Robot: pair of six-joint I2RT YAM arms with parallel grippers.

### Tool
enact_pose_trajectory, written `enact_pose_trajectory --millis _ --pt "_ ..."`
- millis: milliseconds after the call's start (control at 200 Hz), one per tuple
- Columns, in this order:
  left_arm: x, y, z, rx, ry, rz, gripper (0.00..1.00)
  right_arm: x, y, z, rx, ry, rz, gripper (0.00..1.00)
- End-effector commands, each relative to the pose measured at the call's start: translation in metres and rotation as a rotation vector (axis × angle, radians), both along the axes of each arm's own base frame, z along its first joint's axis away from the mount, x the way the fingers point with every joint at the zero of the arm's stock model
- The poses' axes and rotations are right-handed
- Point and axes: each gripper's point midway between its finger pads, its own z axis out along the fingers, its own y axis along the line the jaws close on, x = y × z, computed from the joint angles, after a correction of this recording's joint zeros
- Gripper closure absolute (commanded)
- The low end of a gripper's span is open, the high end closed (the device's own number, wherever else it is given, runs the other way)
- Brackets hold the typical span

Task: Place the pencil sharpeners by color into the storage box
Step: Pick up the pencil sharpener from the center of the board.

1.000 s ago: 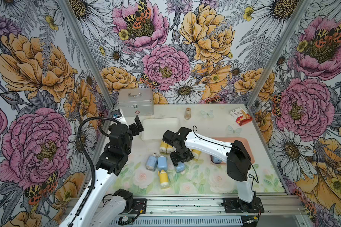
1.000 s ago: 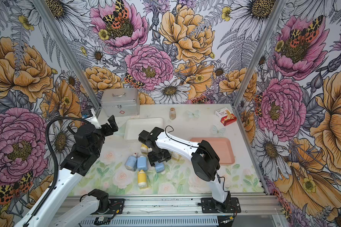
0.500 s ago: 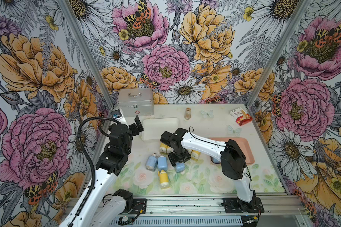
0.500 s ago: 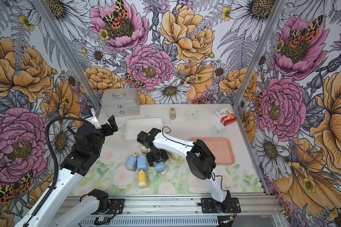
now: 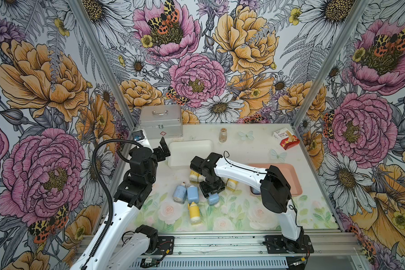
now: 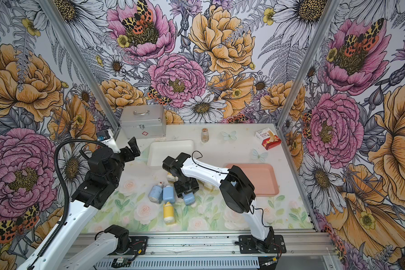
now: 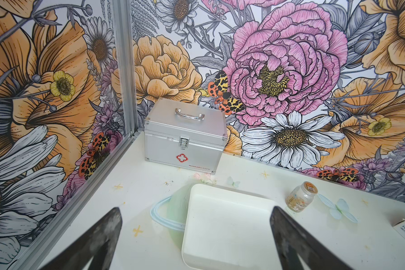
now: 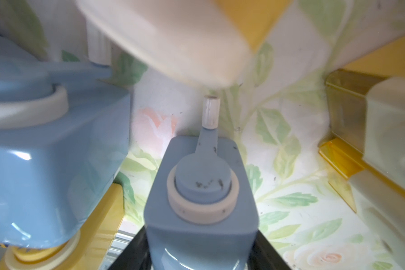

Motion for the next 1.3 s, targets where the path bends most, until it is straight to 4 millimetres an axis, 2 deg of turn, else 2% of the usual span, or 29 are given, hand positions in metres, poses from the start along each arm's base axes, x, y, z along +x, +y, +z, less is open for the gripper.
enact_pose_trajectory --millis 0,465,916,1296 --pt "-0.003 0.002 0.002 -0.012 -0.011 -0.002 0.01 -0.001 0.005 -0.011 0.004 0.013 0.005 0.39" --pt "-0.005 0.002 0.004 -0.016 -0.016 -0.004 0.01 -0.001 0.002 -0.008 0.006 0.004 0.010 0.51" --pt "-0.006 0.002 0.005 -0.017 -0.021 -0.007 0.01 -0.009 -0.005 0.024 0.066 -0.014 0.022 0.54" --pt "-0.006 0.002 0.006 -0.023 -0.023 -0.010 0.01 -0.017 -0.028 0.061 0.063 -0.035 0.046 0.54"
